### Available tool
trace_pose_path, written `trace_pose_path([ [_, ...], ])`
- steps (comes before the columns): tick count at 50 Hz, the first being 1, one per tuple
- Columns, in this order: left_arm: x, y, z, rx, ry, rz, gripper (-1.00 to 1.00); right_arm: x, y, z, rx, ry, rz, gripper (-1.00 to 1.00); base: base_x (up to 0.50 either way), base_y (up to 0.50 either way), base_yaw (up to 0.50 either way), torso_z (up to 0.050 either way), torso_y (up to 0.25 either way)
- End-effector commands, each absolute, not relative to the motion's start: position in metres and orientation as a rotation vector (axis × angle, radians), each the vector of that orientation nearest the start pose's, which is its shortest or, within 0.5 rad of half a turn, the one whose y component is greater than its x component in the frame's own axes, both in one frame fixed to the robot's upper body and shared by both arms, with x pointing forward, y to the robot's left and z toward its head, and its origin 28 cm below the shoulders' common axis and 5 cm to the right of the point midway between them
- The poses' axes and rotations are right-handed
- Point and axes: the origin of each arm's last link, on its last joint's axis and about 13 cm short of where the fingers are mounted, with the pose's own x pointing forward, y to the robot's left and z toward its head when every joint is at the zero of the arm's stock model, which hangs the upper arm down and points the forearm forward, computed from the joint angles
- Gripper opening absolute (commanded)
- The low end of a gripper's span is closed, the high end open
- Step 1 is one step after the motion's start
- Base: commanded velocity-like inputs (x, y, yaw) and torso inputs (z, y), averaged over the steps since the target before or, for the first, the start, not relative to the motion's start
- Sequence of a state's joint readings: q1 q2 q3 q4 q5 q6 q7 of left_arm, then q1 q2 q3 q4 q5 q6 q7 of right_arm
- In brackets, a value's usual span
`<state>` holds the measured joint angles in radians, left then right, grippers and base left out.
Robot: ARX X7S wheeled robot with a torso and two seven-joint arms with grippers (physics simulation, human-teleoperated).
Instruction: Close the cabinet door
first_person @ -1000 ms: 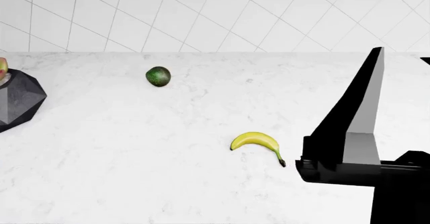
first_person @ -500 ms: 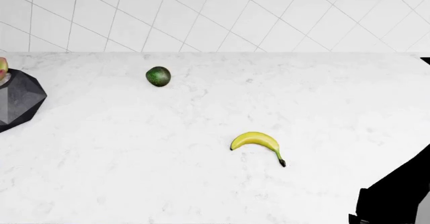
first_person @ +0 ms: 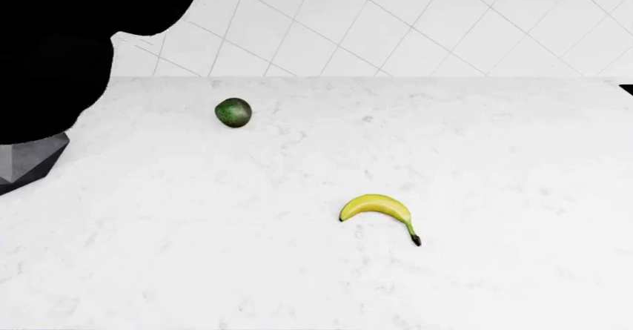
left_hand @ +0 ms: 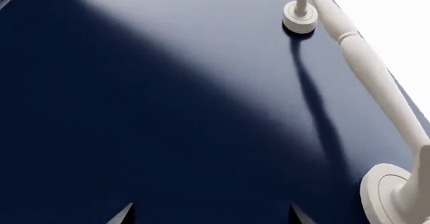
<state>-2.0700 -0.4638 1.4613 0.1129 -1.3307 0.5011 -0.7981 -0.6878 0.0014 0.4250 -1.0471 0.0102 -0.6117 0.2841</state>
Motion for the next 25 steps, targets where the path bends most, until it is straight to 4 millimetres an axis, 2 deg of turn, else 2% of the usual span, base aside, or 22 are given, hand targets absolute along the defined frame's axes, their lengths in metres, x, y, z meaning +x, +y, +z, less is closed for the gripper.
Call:
trace_pose_path([
  [1, 0.242, 0.073, 0.435, -0.181, -0.953, -0.671, 1.00, 0.027, -0.150, 0.192, -0.307, -1.005, -0.499, 1.00, 0.00, 0.00, 0.00, 0.000, 0.000],
  [7, 0.229, 0.051, 0.436, -0.144, -0.958, -0.737, 1.00, 0.023, -0.158, 0.194, -0.330, -0.998, -0.545, 1.00, 0.00, 0.00, 0.00, 0.000, 0.000],
  [18, 0.229, 0.051, 0.436, -0.144, -0.958, -0.737, 1.00, 0.023, -0.159, 0.194, -0.330, -0.998, -0.545, 1.00, 0.00, 0.00, 0.00, 0.000, 0.000],
  [19, 0.191, 0.015, 0.448, -0.091, -0.997, -0.864, 1.00, 0.019, -0.168, 0.197, -0.361, -0.980, -0.594, 1.00, 0.00, 0.00, 0.00, 0.000, 0.000],
  [25, 0.169, -0.001, 0.452, -0.029, -1.061, -0.913, 1.00, 0.020, -0.166, 0.196, -0.368, -0.974, -0.583, 1.00, 0.00, -0.01, -0.01, 0.002, 0.003],
])
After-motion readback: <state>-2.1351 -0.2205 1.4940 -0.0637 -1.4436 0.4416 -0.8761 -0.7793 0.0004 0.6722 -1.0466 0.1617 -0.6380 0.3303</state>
